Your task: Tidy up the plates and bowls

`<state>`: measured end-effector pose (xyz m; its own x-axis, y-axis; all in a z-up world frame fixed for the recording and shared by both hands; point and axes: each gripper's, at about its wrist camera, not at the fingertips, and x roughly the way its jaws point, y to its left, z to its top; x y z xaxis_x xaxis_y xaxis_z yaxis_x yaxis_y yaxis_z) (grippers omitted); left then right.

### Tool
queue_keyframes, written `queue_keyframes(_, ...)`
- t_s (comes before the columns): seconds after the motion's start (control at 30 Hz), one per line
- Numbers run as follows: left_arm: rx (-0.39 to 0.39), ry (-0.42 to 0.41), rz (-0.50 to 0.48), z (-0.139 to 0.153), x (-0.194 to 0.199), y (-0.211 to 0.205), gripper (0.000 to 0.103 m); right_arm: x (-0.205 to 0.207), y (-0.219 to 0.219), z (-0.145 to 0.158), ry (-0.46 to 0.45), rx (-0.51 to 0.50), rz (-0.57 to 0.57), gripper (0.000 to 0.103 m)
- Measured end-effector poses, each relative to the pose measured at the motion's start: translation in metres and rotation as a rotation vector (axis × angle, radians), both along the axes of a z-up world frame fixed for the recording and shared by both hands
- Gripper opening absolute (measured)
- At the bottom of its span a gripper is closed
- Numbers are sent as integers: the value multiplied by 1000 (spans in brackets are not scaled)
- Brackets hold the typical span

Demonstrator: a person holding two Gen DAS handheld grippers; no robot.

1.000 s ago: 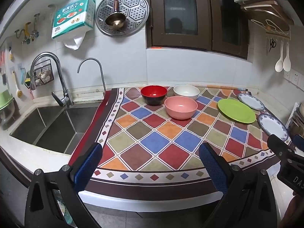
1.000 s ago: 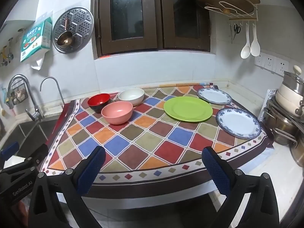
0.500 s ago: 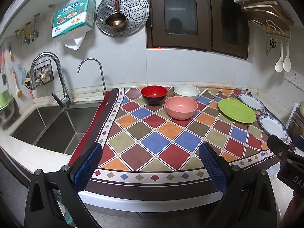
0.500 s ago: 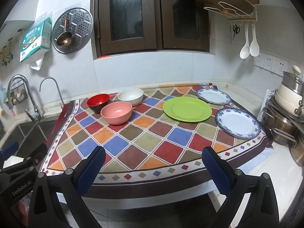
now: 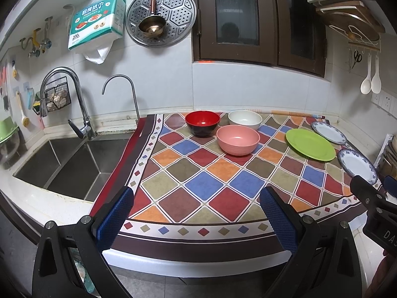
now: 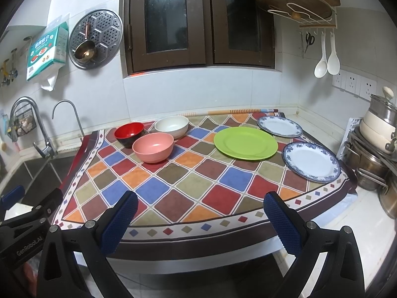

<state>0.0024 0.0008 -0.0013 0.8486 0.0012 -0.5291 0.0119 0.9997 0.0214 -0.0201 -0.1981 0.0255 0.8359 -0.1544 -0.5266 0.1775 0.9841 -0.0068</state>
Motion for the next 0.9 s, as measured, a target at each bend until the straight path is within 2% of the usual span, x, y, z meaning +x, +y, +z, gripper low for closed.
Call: queue_keyframes(0.9,-3,6,-2,-4,1,5,103,0,7,1,-13,-15,0,102)
